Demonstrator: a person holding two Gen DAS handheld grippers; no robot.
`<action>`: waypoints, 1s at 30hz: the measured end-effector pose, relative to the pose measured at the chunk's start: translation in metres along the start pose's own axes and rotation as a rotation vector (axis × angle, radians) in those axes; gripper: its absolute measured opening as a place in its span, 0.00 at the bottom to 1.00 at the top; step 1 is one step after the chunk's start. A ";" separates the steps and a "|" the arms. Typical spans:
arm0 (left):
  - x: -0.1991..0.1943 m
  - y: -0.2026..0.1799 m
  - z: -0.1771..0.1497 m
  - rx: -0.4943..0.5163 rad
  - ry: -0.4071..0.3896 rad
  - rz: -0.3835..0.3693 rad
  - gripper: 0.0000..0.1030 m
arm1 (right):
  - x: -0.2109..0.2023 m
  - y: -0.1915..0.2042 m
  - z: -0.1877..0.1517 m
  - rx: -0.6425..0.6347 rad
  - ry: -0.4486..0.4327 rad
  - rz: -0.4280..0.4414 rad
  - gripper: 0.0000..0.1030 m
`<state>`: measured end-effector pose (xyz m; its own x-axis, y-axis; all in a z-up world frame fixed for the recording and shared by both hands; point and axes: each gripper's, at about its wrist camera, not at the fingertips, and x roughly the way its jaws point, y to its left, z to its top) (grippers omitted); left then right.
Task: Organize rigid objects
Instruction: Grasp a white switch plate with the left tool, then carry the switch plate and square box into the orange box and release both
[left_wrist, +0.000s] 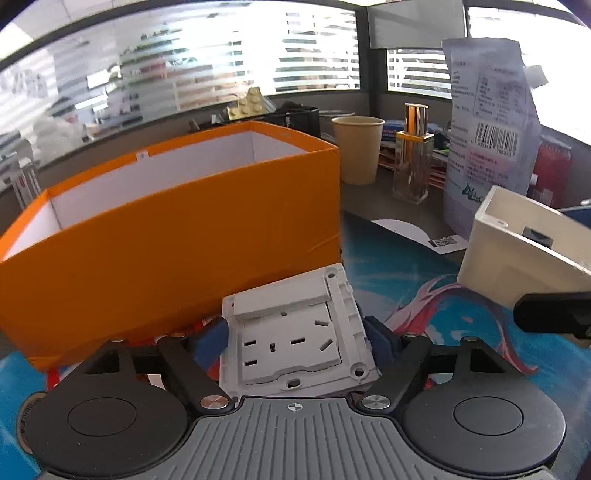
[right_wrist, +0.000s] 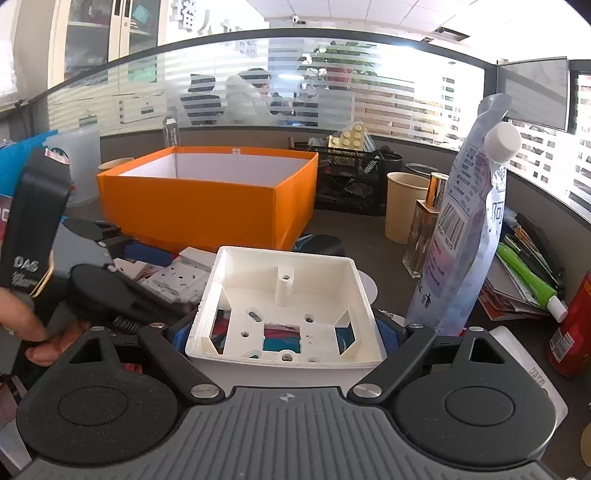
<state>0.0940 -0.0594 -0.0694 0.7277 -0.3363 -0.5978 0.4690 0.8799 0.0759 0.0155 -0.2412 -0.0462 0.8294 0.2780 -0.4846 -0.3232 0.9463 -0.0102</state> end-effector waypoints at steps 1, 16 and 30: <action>0.000 0.002 0.000 -0.009 0.000 -0.006 0.76 | 0.001 0.001 0.001 0.001 -0.001 0.003 0.85; -0.034 0.011 0.008 -0.059 -0.051 -0.018 0.28 | -0.004 0.005 0.006 0.000 -0.029 0.010 0.85; -0.073 0.073 0.003 -0.235 -0.117 0.037 0.02 | -0.004 0.014 0.010 -0.007 -0.044 0.027 0.85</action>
<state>0.0764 0.0282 -0.0183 0.8016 -0.3269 -0.5006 0.3218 0.9416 -0.0994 0.0127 -0.2278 -0.0357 0.8394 0.3109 -0.4459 -0.3490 0.9371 -0.0037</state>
